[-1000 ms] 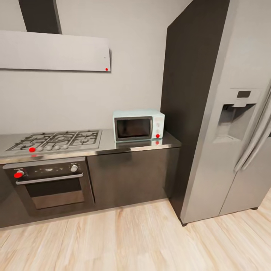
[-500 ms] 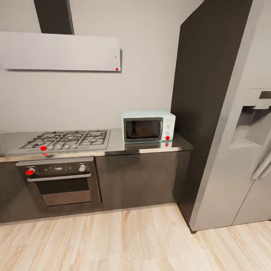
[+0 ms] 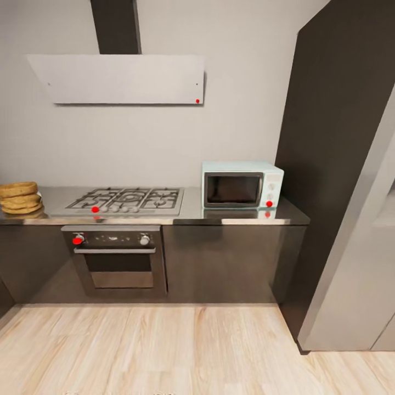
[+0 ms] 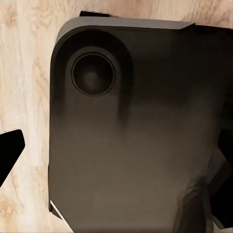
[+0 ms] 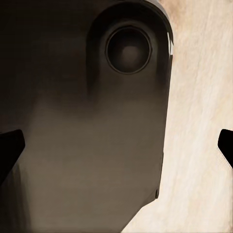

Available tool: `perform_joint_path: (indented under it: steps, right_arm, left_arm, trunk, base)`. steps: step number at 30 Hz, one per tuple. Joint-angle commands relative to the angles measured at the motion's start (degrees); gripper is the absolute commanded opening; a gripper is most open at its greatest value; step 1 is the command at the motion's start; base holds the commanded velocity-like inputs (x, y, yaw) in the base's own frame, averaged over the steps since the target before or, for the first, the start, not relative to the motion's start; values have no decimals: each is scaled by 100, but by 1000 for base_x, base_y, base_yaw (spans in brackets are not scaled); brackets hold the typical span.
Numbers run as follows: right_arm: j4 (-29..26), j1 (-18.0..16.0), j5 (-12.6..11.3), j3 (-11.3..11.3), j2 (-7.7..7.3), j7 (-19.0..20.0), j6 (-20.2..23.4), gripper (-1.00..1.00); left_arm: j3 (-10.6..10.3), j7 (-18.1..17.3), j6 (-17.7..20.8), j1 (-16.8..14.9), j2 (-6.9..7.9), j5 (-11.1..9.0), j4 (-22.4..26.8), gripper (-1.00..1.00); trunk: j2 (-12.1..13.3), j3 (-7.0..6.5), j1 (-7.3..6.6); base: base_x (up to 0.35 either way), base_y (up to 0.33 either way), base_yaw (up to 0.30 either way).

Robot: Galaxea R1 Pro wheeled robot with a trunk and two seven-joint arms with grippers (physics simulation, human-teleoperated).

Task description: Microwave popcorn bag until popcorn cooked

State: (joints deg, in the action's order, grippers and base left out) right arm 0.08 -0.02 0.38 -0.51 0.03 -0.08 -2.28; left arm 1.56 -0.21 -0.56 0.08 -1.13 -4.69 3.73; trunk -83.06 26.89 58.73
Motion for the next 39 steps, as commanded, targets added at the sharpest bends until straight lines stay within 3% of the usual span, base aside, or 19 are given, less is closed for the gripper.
perform_joint_path:
  steps: [1, 10, 17, 30, 39]
  right_arm:
    - [1, -3, 1, -3, -1, -1, -18, 100]
    - [1, 0, -2, -2, -6, -1, -18, 100]
    - [1, -1, -3, -2, -29, -1, -18, 100]
    - [1, 1, 3, -2, -31, -1, -18, 100]
    - [1, 1, 15, -10, -47, -1, -70, 100]
  left_arm:
    - [11, -2, -6, 1, -2, -49, 5, 100]
    - [11, -4, -8, 1, -2, -49, 14, 100]
    - [11, 3, -6, 1, -6, -49, 22, 100]
    - [11, 3, -6, 1, -2, -57, 22, 100]
    - [11, 3, -6, 1, -1, -58, 22, 100]
  trunk:
    - [-2, 4, 0]
    - [-2, 4, 0]
    - [-2, 4, 0]
    - [-2, 4, 0]
    - [-2, 4, 0]
  base:
    - [0, 0, 269]
    - [0, 0, 217]
    - [0, -51, 6]
    - [0, -248, 0]
    - [0, -17, 0]
